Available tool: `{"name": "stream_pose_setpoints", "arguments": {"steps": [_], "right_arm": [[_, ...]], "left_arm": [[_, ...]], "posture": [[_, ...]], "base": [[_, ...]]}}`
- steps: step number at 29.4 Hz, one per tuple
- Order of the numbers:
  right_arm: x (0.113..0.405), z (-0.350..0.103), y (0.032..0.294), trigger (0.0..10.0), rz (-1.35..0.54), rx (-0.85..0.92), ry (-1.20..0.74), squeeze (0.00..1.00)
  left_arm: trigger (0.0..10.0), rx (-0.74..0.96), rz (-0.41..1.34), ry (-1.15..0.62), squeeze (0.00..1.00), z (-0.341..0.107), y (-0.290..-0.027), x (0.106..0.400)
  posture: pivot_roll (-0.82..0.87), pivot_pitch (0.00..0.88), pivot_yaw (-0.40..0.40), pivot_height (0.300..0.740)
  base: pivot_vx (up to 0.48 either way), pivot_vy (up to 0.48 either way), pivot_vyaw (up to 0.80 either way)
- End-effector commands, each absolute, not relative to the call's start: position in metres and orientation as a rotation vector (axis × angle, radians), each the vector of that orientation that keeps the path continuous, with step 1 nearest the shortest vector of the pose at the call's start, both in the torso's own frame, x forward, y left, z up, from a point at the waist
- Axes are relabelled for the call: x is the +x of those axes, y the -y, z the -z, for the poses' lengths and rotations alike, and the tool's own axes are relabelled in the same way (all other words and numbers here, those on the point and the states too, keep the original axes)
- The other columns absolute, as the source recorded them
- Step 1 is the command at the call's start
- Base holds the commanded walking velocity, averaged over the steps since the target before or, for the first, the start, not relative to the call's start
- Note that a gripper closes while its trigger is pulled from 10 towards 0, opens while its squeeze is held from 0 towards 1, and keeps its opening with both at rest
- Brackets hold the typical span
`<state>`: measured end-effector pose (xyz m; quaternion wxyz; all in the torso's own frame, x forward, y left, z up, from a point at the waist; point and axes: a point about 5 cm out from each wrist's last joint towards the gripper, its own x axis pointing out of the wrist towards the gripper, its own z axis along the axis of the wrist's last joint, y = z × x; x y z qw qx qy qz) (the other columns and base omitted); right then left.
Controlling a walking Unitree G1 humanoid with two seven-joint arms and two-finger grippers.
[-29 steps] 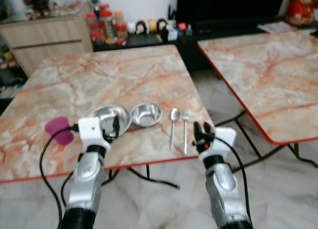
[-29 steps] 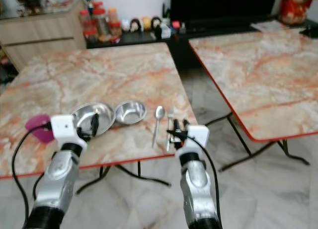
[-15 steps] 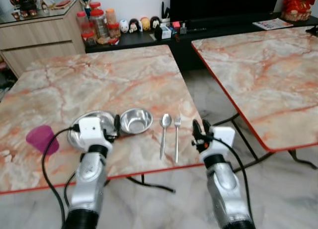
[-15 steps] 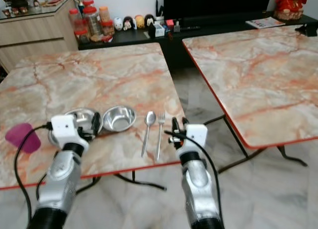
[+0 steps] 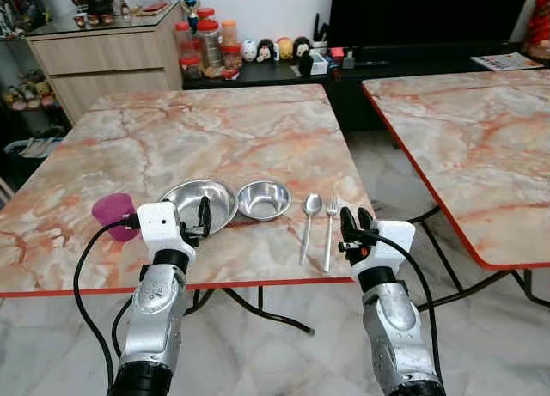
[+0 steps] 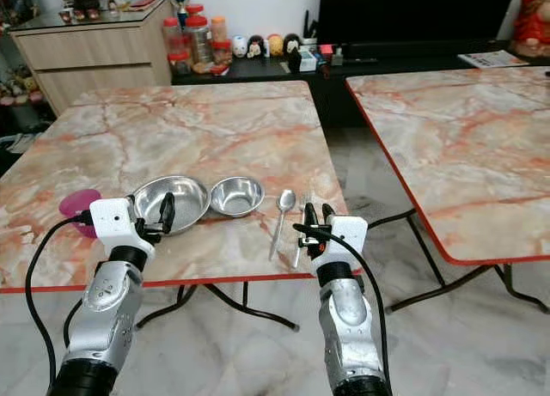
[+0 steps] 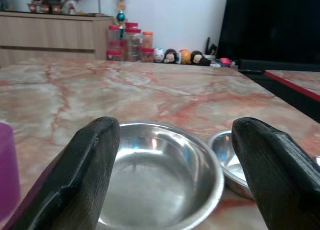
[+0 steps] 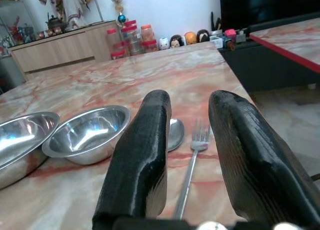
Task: Setting the table
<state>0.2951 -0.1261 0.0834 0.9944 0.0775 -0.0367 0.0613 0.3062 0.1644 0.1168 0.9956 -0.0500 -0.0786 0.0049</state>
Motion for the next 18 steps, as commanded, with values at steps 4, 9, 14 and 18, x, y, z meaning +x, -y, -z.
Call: {"name": "stream_pose_setpoints", "arguments": {"steps": [4, 9, 14, 18], "right_arm": [[0.2958, -0.0859, 0.1215, 10.0, -0.141, 0.145, 0.085, 0.0], [0.2966, -0.0855, 0.1234, 10.0, -0.128, 0.162, 0.082, 0.0], [0.2967, -0.0867, 0.1234, 10.0, -0.131, 0.136, 0.093, 0.0], [0.2961, -0.0859, 0.1231, 10.0, -0.128, 0.149, 0.09, 0.0]], "left_arm": [[10.0, -0.105, 0.008, 0.157, 0.0, -0.1207, -0.1605, 0.3096], [10.0, -0.096, -0.005, 0.16, 0.0, -0.122, -0.1632, 0.3109], [10.0, -0.095, -0.01, 0.16, 0.0, -0.1221, -0.1647, 0.3109], [10.0, -0.095, -0.008, 0.163, 0.0, -0.1224, -0.1633, 0.3105]], "posture": [[-0.04, 0.0, 0.043, 0.74], [-0.03, 0.0, 0.043, 0.74], [-0.03, 0.0, 0.044, 0.74], [-0.03, 0.0, 0.043, 0.74]], "base": [[0.0, 0.0, 0.56], [0.155, 0.0, 0.14], [0.302, 0.0, 0.36], [0.346, 0.0, 0.79]]}}
